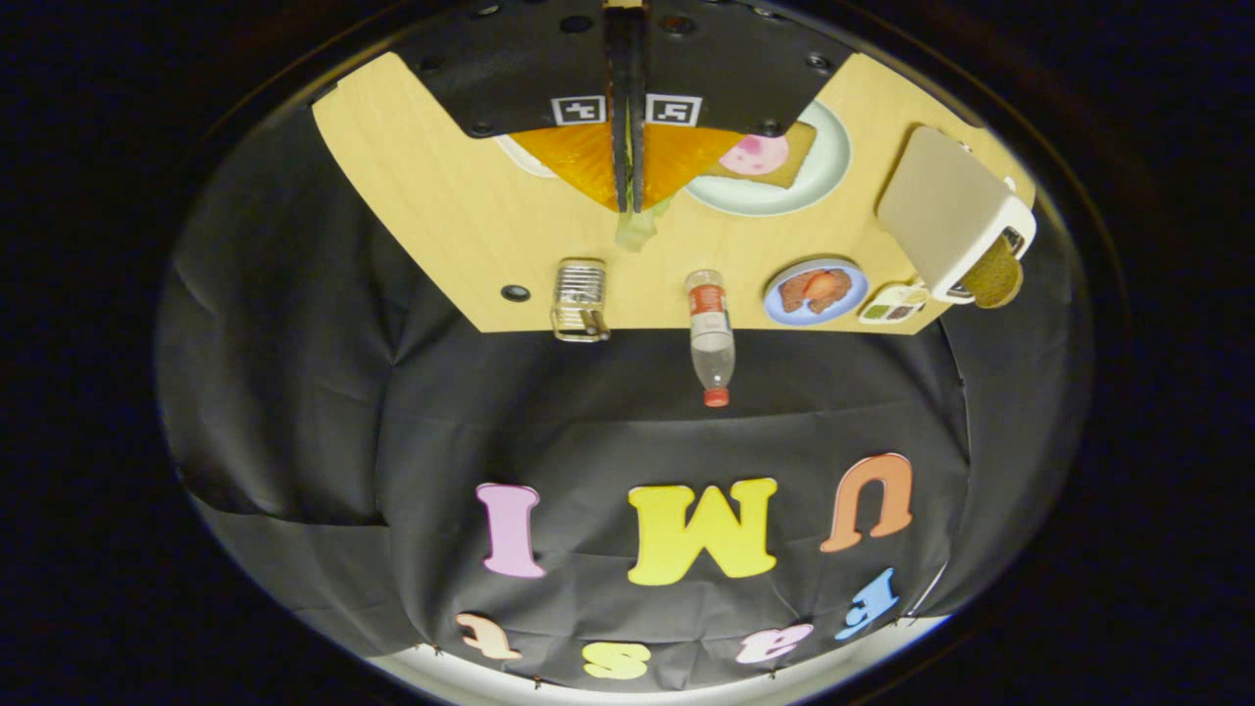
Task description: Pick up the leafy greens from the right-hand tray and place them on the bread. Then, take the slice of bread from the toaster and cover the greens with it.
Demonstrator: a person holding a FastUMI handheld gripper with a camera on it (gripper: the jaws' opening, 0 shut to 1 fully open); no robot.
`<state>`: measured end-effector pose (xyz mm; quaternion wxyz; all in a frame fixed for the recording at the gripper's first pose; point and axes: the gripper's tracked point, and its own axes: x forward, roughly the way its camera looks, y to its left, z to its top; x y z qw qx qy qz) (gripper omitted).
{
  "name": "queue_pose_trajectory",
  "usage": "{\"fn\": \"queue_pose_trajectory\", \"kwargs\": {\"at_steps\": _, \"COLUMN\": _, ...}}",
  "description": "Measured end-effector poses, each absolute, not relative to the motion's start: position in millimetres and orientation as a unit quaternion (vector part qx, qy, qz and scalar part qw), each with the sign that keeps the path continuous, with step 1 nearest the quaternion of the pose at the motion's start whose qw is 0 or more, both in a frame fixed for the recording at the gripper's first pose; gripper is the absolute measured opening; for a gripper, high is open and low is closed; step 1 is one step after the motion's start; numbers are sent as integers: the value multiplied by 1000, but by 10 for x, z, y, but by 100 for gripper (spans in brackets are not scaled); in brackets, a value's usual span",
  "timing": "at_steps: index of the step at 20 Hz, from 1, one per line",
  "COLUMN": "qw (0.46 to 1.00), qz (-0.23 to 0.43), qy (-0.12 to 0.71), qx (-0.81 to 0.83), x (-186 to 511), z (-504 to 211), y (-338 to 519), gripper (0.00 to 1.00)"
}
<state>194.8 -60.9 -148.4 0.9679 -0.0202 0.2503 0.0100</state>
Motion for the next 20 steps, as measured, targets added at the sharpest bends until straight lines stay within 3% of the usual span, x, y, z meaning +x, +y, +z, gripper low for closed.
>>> {"fn": "queue_pose_trajectory", "kwargs": {"at_steps": 9, "qw": 947, "qz": 136, "qy": 291, "qx": 27, "x": 1922, "z": -1767, "y": 861, "gripper": 0}}
{"fn": "queue_pose_trajectory", "kwargs": {"at_steps": 20, "qw": 942, "qz": 78, "qy": 326, "qx": 20, "x": 2500, "z": -2498, "y": 408, "gripper": 0}}
